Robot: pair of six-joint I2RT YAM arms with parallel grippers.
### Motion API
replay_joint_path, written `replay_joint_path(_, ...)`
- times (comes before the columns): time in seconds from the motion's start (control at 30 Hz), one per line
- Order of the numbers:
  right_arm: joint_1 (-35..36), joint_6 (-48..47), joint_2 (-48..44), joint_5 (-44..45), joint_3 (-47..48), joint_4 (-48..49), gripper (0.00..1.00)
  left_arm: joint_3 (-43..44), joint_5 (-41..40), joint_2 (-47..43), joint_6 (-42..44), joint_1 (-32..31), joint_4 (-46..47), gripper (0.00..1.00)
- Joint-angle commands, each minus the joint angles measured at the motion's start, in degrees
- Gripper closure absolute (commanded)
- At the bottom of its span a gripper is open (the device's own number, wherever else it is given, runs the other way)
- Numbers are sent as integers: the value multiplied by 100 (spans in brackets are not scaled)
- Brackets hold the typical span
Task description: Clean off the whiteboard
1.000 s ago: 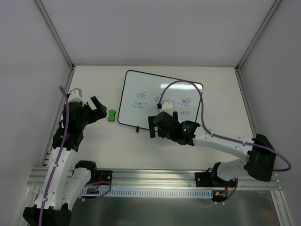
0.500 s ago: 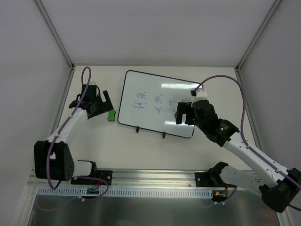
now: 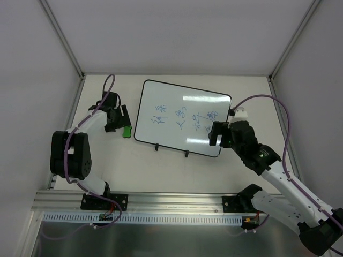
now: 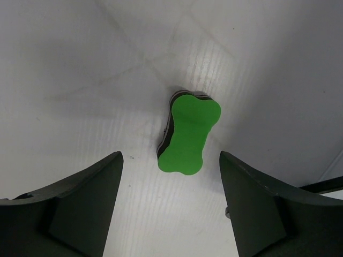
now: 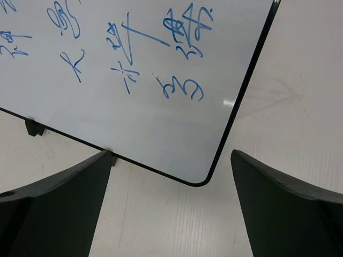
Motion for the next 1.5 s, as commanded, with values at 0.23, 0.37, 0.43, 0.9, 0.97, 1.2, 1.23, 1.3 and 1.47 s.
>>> replay_joint_path(0.23, -193, 105, -161, 227, -82, -18, 2, 129, 51, 416, 184, -287, -20, 27)
replay_joint_path(0.37, -245, 246, -161, 350, -152, -61, 2, 191, -28, 592, 149, -305, -20, 30)
replay_joint_path(0.43, -263, 272, -170, 342, -169, -70, 2, 200, -98, 627, 131, -305, -29, 32)
replay_joint_path(0.9, -351, 378, -170, 210, -240, -88, 2, 261, -186, 733, 219, -314, -37, 43)
replay_joint_path(0.97, -360, 396, -170, 201, -257, -88, 2, 287, -204, 768, 254, -314, -37, 43)
replay_joint_path(1.2, -369, 404, -161, 192, -301, -88, 2, 393, -248, 829, 307, -384, -37, 50)
replay_joint_path(1.23, -369, 413, -170, 201, -310, -88, 2, 402, -291, 847, 307, -384, -37, 51)
replay_joint_path(1.3, -369, 439, -178, 201, -310, -88, 2, 410, -301, 900, 316, -393, -37, 52)
replay_joint_path(1.47, -369, 457, -196, 201, -354, -79, 2, 428, -292, 996, 316, -410, -37, 53)
